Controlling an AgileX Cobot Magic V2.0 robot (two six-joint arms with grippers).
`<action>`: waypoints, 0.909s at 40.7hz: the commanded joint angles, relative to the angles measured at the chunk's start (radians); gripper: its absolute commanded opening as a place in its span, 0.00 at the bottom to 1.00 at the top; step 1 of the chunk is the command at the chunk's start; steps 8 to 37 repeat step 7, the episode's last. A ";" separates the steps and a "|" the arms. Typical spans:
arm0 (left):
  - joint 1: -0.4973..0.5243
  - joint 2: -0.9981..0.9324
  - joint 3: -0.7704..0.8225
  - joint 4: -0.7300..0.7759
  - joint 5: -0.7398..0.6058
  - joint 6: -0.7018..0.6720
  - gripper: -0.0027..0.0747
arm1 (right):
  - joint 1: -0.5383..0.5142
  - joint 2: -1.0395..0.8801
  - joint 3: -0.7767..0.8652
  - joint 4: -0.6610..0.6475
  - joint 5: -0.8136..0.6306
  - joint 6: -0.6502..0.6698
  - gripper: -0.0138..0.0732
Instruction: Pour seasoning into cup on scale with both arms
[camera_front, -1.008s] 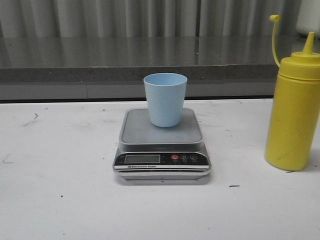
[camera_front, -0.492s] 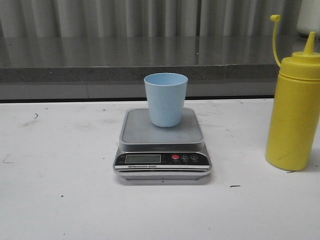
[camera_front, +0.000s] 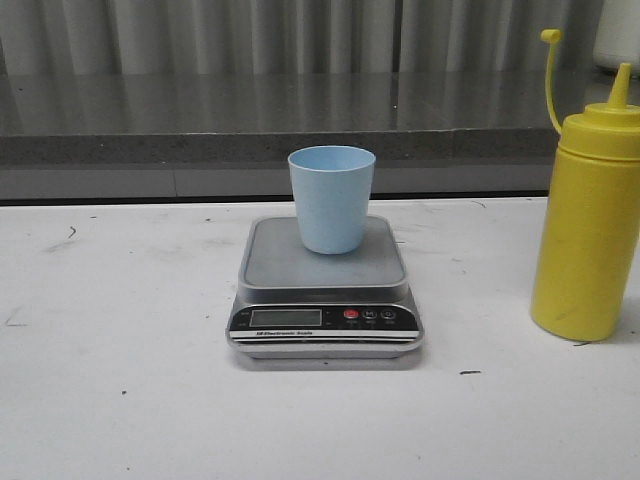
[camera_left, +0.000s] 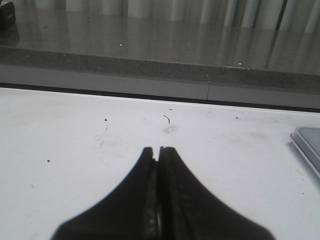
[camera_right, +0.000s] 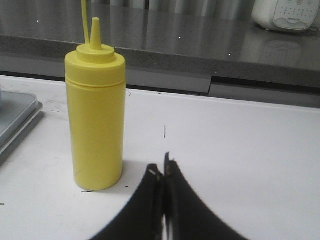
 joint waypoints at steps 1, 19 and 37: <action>0.001 -0.015 0.024 -0.009 -0.085 -0.009 0.01 | -0.007 -0.017 -0.006 0.005 -0.072 -0.009 0.08; 0.001 -0.015 0.024 -0.009 -0.085 -0.009 0.01 | -0.007 -0.017 -0.006 0.005 -0.072 -0.009 0.08; 0.001 -0.015 0.024 -0.009 -0.085 -0.009 0.01 | -0.007 -0.017 -0.006 0.005 -0.072 -0.009 0.08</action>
